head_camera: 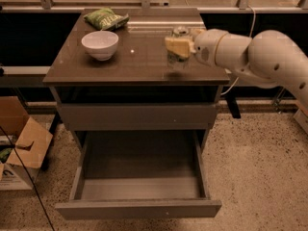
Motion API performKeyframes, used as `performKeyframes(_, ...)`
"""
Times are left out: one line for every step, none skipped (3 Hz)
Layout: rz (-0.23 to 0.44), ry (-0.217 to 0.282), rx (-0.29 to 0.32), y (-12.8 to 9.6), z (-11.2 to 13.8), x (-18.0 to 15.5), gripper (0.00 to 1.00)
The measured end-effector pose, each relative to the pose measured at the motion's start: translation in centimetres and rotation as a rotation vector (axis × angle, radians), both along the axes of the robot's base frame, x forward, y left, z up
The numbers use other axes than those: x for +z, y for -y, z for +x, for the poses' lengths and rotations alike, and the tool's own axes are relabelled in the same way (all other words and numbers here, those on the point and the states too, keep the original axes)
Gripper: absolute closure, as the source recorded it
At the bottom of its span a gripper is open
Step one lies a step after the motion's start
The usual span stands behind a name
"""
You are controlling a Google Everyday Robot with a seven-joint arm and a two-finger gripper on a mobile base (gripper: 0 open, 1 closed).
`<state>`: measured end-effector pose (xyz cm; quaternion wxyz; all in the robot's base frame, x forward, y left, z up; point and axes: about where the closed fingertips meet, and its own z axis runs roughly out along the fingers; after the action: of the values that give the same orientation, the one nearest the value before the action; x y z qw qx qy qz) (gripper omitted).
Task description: Place 7up can into middle drawer
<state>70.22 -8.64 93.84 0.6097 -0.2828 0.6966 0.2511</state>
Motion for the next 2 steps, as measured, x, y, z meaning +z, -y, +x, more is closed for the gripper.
performKeyframes(-0.013, -0.029, 0.057, 0.49, -2.59, -1.56, 1.00)
performKeyframes(-0.017, -0.034, 0.068, 0.48, -2.97, -1.73, 1.00)
